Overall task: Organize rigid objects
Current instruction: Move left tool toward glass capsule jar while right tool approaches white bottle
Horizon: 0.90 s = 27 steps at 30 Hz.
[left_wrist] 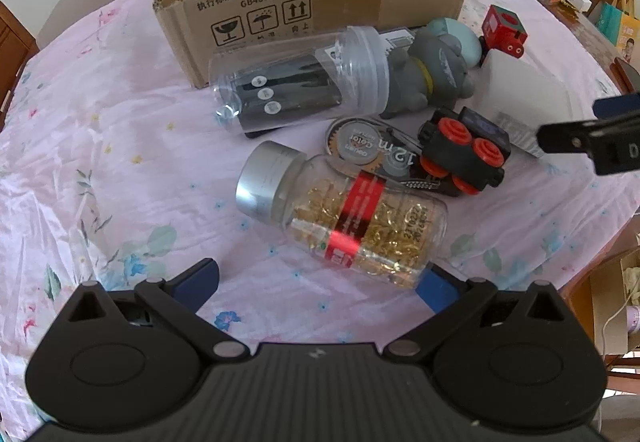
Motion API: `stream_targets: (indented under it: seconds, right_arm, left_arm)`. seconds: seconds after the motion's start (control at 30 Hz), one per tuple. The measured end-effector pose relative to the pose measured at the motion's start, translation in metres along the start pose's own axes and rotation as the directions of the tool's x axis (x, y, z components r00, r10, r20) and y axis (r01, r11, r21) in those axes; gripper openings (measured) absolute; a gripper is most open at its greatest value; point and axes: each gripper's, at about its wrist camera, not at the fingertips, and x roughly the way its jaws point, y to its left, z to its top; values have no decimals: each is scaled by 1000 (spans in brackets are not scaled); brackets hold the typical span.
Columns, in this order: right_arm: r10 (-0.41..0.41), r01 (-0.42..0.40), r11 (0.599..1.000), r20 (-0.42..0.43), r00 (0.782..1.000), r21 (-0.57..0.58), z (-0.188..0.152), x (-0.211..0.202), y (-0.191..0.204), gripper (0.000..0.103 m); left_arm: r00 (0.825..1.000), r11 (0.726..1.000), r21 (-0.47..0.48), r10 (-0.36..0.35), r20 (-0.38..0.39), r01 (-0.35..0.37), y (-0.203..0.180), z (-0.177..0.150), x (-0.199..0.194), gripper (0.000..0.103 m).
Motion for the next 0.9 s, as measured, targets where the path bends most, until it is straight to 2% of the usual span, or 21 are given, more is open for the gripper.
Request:
stream_targets:
  seconds: [0.1,0.23,0.37,0.47,0.57,0.63,0.77,0.9]
  right_arm:
    - [-12,12,1000,-2,1000,-9,-3,0,-11,103]
    - [-79,79,996,-15,997,-32,-6,7,-27,103]
    - [0,0,1000,-20,1000,21,-10,8,-40,103]
    - [43,-43,999,-23,999,1,-13,13,-31,103]
    - [47,-49,998,-41,998,-41,-16,20,-16,103]
    - [19,-20,997,-23,1000,-79,-18,22,-8,103]
    - [23,-23,997,1,1000,-77,-19,23,-6,103]
    - [24,-23,997,23,999,-75,-24,20,-5,103]
  left_arm:
    - [1000,1000,6,-2,3,2,1,0,1,103]
    - [1000,1000,19,-14,4,14,4,0,2,103]
    - [1000,999,27,-26,2,26,5,0,3,103]
    - [1000,999,26,-26,-3,26,4,1,2,103]
    - [999,998,48,-34,8,34,4,0,2,103]
    - [999,997,67,-39,6,38,5,0,2,103]
    - [999,987,162,-16,39,10,-1,0,-4,102]
    - [996,959,285,-19,82,-5,-9,2,-7,102]
